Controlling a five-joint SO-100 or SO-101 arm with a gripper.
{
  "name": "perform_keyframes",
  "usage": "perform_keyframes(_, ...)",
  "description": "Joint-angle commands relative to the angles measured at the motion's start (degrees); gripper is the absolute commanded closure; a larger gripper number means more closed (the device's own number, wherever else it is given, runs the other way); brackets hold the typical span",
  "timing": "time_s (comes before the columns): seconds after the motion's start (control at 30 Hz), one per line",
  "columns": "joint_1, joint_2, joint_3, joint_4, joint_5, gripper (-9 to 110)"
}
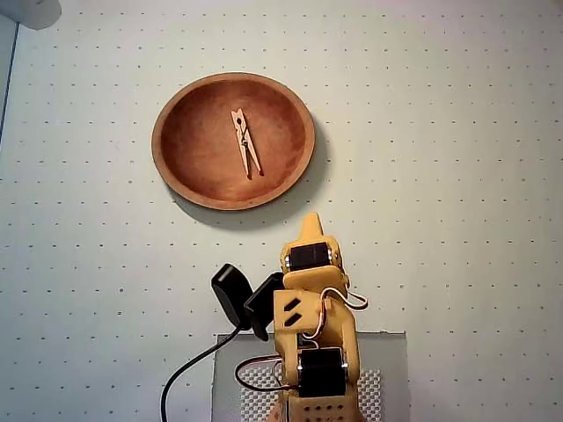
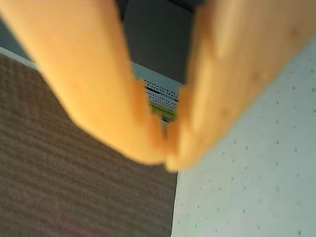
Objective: Grasp a clothespin and put it in the bowl.
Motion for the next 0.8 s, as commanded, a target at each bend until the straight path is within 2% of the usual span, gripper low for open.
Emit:
perform_keyframes(0.0,0.09,5.8,6.68,-4.83,-0.09,105)
perform_keyframes(0.23,0.18,8.09,17.49,-10.28,0.53,105)
perform_keyframes(0.53,0.18,8.09,27.16,-11.69,8.79,105)
perform_keyframes(0.77,0.26,8.09,27.42,-10.72,8.53,105)
